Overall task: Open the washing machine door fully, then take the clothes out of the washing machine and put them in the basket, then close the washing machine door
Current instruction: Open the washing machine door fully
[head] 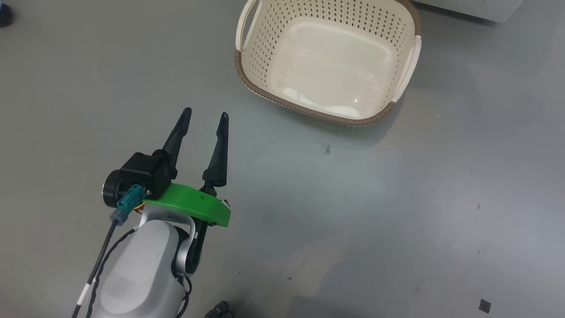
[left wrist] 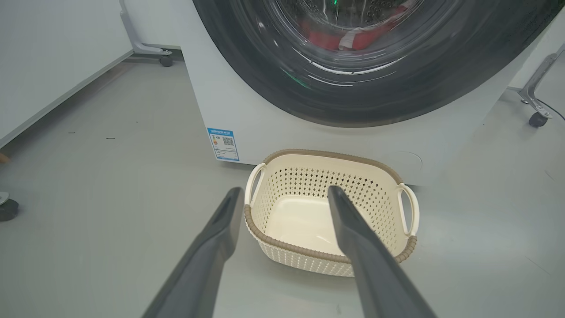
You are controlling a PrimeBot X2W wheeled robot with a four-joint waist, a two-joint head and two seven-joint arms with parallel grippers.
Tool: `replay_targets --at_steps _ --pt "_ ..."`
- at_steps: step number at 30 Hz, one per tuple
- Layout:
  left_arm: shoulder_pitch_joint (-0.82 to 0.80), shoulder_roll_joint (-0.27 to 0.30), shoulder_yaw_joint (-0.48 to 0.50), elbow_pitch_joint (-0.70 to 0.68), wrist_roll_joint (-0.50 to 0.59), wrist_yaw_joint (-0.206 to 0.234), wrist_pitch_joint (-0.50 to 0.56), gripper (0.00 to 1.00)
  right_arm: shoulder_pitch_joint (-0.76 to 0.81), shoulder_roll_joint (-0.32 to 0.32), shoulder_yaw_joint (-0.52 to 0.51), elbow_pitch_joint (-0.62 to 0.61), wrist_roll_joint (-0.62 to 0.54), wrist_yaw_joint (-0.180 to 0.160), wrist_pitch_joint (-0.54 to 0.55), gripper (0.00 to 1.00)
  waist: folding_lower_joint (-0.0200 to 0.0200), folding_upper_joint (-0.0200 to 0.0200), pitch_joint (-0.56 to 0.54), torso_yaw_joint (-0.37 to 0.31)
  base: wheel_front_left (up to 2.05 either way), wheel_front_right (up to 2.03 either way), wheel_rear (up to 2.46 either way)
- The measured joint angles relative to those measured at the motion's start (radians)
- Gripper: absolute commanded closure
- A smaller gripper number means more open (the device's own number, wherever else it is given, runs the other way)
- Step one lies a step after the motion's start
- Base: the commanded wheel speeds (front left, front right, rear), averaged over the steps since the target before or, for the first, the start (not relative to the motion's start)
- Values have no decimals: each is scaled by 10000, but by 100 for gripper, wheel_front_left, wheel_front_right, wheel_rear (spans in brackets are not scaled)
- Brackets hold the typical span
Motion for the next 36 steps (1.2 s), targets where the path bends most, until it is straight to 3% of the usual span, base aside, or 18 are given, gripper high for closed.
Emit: replay_targets --at_steps 15,29,31,36 --pt "20 2 -6 224 211 -2 0 0 1072 435 -17 395 362 362 320 100 0 0 -788 -269 0 0 0" --pt "133 2 35 240 295 0 0 0 1246 606 109 420 343 359 405 100 0 0 -1095 -454 0 0 0" --pt "133 2 38 240 297 -2 0 0 1268 573 199 307 217 533 261 100 0 0 -1109 -460 0 0 0" --pt "142 4 107 244 337 0 0 0 1621 50 955 -221 -851 1582 -370 100 0 0 -1255 -475 0 0 0"
